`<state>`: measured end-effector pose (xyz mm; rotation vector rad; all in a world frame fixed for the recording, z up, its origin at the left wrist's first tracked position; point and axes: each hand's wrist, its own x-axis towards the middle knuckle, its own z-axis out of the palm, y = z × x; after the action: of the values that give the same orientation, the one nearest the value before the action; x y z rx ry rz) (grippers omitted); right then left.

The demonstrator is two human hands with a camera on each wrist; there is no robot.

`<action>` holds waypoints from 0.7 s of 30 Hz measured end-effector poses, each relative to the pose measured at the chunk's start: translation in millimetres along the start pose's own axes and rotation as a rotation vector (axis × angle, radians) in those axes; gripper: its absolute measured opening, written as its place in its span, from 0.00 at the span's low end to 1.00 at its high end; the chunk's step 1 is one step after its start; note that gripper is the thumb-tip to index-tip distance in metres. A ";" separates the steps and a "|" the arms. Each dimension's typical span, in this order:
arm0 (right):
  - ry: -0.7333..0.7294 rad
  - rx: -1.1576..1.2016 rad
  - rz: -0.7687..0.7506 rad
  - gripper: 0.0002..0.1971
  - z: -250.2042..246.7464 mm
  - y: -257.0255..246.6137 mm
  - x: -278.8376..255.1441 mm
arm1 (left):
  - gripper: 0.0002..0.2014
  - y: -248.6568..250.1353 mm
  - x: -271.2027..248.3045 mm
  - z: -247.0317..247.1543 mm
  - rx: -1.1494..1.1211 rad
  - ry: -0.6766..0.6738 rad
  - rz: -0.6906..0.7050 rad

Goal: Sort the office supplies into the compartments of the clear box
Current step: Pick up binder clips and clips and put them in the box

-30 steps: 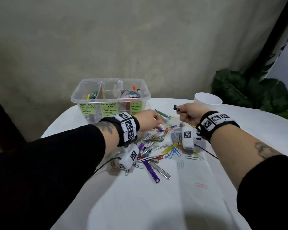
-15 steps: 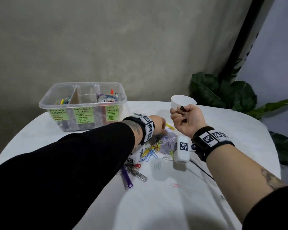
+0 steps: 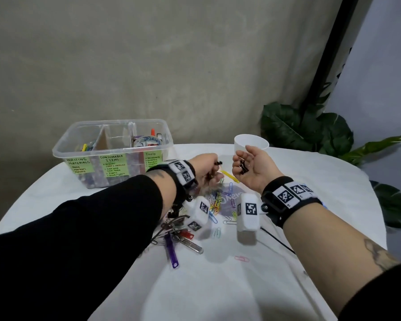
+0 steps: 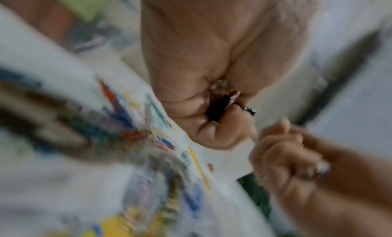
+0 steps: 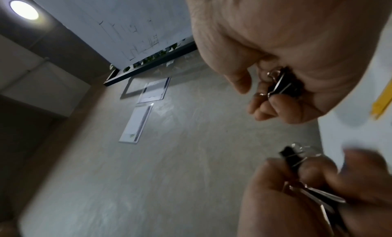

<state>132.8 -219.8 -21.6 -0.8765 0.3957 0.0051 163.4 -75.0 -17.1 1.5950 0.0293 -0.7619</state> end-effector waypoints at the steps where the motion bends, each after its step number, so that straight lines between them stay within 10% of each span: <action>1: -0.017 0.017 -0.027 0.18 8.1 -0.3 -4.6 | 0.15 -0.5 -1.9 -7.1 -0.227 -0.044 -0.028; 5: -0.163 -0.044 -0.115 0.24 51.5 5.4 -23.3 | 0.10 -4.4 -24.9 -27.1 -0.757 -0.143 0.001; 10: -0.413 -0.282 -0.194 0.28 96.9 28.2 -39.5 | 0.11 -14.6 -46.2 -54.6 -0.790 -0.076 -0.017; 17: -0.246 -0.607 -0.578 0.13 141.3 48.0 -31.6 | 0.16 8.6 -84.0 -111.1 -0.501 -0.025 0.059; 21: -0.379 -1.296 -0.741 0.09 142.0 72.2 -22.3 | 0.16 29.1 -84.8 -150.5 -0.131 0.393 0.447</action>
<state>147.9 -63.5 13.3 -2.2164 -0.3955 -0.2791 177.8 88.0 45.2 1.5288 0.0069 -0.0941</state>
